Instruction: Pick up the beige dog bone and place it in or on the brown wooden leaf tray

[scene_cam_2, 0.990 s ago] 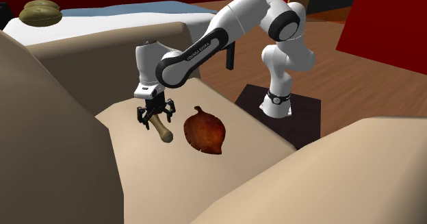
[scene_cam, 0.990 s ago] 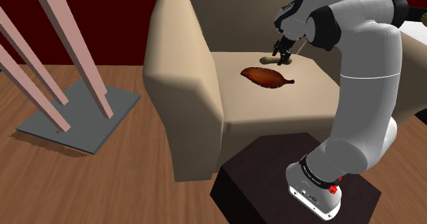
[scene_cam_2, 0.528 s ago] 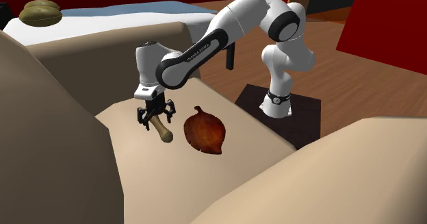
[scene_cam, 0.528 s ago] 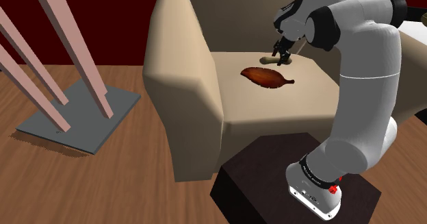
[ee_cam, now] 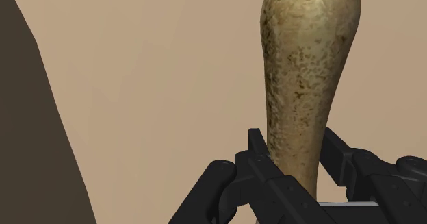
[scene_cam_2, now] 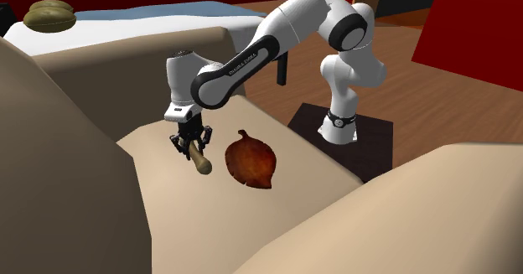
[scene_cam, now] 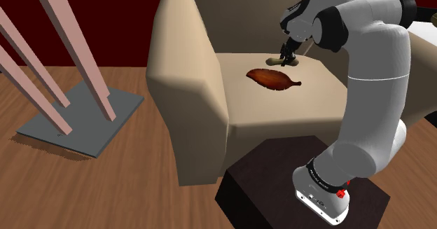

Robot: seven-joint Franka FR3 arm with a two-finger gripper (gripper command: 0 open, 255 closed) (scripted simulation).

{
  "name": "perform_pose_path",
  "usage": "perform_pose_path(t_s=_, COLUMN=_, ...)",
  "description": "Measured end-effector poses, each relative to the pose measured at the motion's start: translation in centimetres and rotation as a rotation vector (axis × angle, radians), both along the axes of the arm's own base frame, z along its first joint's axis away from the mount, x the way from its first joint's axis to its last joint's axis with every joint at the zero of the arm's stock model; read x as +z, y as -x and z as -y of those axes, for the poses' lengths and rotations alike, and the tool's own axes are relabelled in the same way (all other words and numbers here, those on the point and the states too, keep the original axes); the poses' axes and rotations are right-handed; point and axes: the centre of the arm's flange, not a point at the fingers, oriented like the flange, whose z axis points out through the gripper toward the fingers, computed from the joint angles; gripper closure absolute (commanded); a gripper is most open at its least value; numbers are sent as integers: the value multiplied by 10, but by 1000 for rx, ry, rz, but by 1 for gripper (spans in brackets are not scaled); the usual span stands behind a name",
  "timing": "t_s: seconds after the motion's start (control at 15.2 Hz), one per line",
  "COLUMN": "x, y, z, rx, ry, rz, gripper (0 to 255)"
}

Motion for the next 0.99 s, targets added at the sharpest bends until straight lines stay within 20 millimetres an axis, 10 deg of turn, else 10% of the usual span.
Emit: perform_pose_path(t_s=0.99, x=62, y=-1, z=1, rx=0, ry=0, rz=0, gripper=255)
